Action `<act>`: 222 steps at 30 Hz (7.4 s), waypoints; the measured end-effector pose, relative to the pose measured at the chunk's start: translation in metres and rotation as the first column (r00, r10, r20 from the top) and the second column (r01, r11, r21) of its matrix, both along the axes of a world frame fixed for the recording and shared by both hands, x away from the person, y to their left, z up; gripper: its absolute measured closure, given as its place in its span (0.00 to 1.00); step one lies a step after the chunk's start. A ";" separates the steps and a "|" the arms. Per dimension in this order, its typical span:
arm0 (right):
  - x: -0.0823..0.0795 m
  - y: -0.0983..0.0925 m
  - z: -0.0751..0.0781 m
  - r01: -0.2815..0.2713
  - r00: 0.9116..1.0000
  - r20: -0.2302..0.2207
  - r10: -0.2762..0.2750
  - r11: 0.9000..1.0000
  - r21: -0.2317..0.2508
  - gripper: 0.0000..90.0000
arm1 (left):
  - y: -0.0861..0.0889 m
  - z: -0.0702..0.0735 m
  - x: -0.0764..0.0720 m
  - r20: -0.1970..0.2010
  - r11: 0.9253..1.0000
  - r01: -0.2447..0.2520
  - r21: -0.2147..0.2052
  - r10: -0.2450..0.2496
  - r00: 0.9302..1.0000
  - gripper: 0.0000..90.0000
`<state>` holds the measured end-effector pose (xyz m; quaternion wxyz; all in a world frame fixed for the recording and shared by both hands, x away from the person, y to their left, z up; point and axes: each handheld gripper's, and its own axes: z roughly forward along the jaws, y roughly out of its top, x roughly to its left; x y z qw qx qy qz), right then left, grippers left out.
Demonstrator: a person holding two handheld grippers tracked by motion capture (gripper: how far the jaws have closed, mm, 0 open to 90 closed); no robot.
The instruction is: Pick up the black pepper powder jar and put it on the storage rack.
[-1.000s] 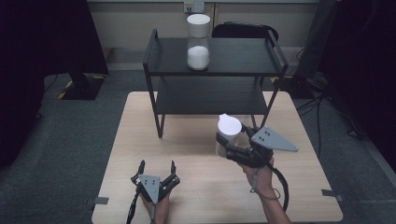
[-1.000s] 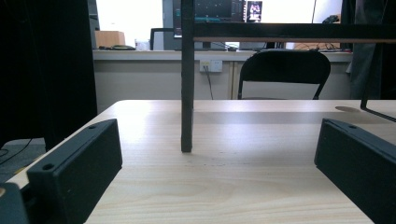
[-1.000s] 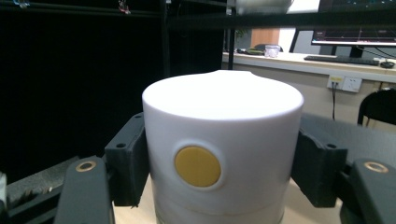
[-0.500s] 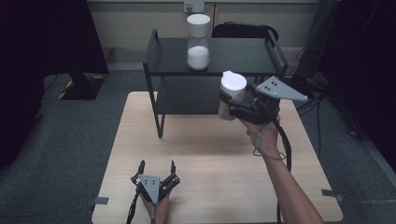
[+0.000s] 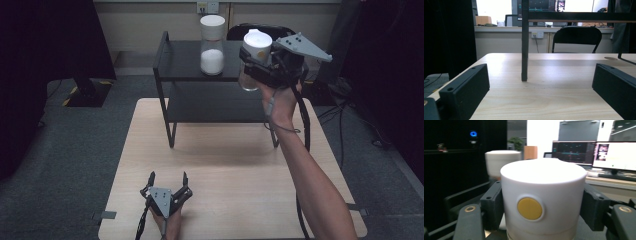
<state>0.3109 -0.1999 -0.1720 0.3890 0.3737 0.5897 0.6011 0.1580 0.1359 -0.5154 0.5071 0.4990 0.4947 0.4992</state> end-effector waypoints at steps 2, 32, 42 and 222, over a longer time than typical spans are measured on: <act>0.006 0.004 0.002 0.017 1.000 -0.016 -0.017 1.000 0.011 0.34 | 0.000 0.000 0.000 -0.001 1.000 0.000 0.001 0.000 1.000 0.01; 0.046 0.030 -0.006 0.127 0.992 -0.017 -0.126 0.991 0.043 0.34 | 0.001 0.000 0.000 0.002 1.000 0.005 0.001 -0.005 1.000 0.01; 0.052 0.037 -0.010 0.150 0.989 0.005 -0.151 0.988 0.038 0.33 | 0.001 0.000 0.000 0.002 1.000 0.006 0.001 -0.006 1.000 0.01; -0.168 -0.033 -0.344 0.417 0.909 -0.004 -0.417 0.909 0.000 0.00 | -0.007 0.000 -0.001 0.000 0.999 -0.041 -0.001 0.041 0.999 0.02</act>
